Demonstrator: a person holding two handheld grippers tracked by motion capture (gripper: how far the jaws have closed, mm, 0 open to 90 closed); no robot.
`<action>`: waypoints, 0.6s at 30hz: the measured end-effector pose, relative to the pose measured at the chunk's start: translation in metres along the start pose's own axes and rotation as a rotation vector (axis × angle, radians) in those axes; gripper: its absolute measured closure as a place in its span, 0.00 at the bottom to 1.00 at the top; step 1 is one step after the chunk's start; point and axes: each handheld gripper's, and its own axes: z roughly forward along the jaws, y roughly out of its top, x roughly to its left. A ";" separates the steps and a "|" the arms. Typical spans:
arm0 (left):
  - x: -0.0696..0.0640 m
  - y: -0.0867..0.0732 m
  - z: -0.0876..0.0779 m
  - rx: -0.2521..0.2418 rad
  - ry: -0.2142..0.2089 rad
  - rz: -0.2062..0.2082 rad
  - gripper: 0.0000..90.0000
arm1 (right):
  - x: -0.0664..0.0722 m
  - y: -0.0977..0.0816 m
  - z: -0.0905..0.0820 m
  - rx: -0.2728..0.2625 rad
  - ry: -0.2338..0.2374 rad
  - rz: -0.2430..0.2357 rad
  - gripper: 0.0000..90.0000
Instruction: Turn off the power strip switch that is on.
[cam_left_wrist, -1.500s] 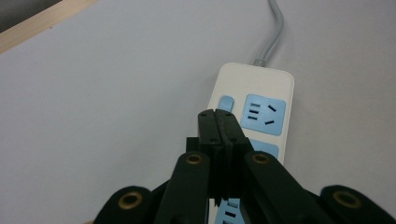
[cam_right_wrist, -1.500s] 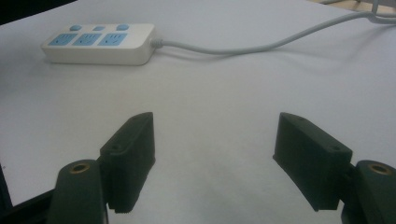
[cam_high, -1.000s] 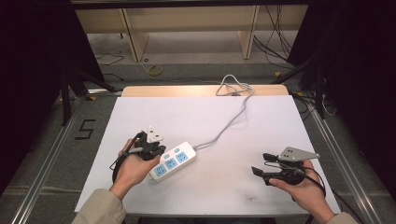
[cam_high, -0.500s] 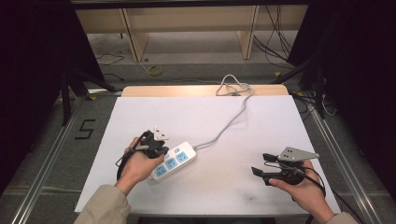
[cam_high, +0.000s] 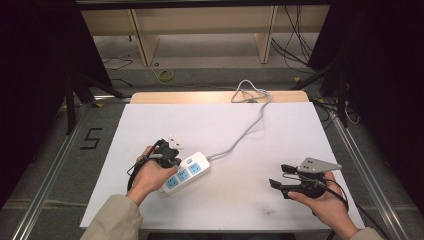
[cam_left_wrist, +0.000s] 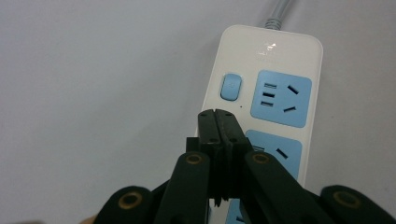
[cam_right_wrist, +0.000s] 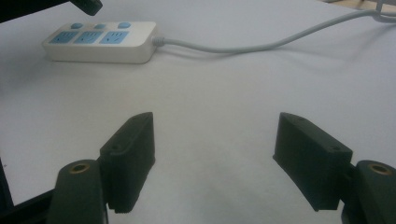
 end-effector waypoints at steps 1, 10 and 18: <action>0.000 0.000 0.001 0.006 -0.002 0.004 1.00 | 0.000 0.000 0.000 0.002 0.000 0.000 0.32; -0.002 0.003 0.007 0.040 -0.001 0.030 1.00 | 0.000 0.000 0.000 0.002 0.000 0.001 0.32; -0.002 0.004 0.011 0.066 0.000 0.041 1.00 | 0.001 0.000 0.000 0.003 0.002 0.002 0.32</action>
